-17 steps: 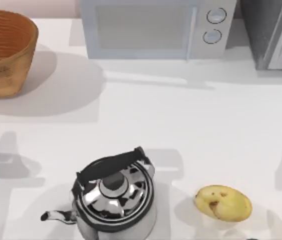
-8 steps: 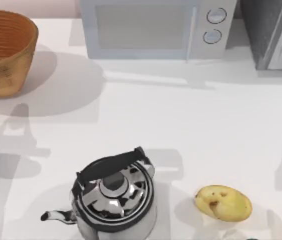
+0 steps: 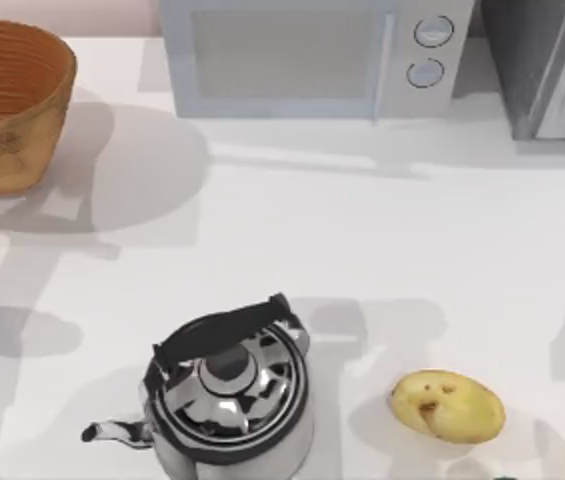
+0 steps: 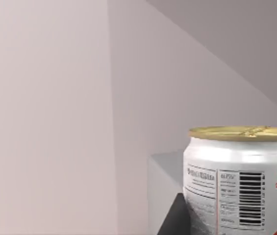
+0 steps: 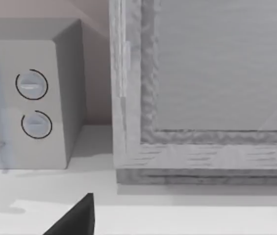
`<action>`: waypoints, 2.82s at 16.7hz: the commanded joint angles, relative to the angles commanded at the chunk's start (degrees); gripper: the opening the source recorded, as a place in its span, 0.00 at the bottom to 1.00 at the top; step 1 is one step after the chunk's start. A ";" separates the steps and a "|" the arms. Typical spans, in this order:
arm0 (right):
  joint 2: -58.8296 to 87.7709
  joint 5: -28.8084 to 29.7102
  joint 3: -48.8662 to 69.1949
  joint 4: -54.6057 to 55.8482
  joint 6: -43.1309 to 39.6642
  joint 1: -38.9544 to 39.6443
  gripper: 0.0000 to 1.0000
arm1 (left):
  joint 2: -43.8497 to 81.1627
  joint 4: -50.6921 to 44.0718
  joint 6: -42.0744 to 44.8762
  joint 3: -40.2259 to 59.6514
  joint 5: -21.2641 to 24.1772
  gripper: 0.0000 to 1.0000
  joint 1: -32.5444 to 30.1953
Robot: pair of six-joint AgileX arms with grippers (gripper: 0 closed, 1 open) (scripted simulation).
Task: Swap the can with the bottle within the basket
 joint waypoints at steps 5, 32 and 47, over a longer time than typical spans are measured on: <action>0.00 0.00 0.00 0.00 0.00 0.00 1.00 | 14.61 9.85 -0.50 6.36 6.55 0.00 -0.62; 0.00 0.00 0.00 0.00 0.00 0.00 1.00 | 82.09 41.79 1.65 33.92 45.90 0.00 -15.93; 0.00 0.00 0.00 0.00 0.00 0.00 1.00 | 90.12 40.55 3.03 37.15 53.61 0.15 -22.10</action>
